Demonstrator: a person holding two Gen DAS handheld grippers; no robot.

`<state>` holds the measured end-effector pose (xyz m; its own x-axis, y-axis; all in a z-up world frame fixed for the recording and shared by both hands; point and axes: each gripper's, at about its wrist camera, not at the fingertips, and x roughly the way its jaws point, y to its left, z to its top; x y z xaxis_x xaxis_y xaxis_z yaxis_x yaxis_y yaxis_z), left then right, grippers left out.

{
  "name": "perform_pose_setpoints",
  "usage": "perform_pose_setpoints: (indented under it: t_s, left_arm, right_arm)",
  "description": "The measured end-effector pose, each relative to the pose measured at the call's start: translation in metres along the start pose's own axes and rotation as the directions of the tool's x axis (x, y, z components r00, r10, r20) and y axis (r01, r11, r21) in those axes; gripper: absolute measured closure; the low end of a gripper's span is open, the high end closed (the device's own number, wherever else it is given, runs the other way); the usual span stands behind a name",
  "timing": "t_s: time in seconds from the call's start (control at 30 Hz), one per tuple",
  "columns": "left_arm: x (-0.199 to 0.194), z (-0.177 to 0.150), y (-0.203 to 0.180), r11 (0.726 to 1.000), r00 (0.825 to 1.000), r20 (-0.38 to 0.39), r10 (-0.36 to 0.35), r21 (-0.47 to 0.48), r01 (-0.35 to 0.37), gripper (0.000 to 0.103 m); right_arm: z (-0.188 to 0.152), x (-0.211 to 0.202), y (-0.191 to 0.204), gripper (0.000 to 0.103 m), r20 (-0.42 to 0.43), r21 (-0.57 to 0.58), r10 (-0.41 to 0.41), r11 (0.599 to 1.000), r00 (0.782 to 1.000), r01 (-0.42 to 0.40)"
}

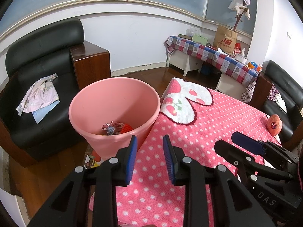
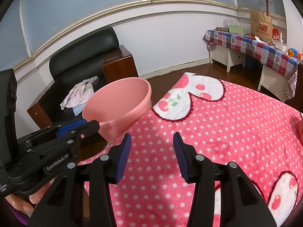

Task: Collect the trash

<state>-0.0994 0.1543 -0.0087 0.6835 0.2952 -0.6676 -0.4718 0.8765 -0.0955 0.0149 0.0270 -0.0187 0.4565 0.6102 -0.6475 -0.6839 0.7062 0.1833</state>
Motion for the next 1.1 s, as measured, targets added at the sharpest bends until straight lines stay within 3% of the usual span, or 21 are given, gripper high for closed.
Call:
perform_pose_setpoints:
  t_s: [1.1]
  left_arm:
    - [-0.0025,-0.0072,-0.0088,1.000,1.000,-0.006,-0.004,0.013,0.005,0.076]
  right_arm:
    - [-0.0022,-0.0008,-0.0015,0.056,0.003,0.001,-0.004,1.000,1.000,0.004]
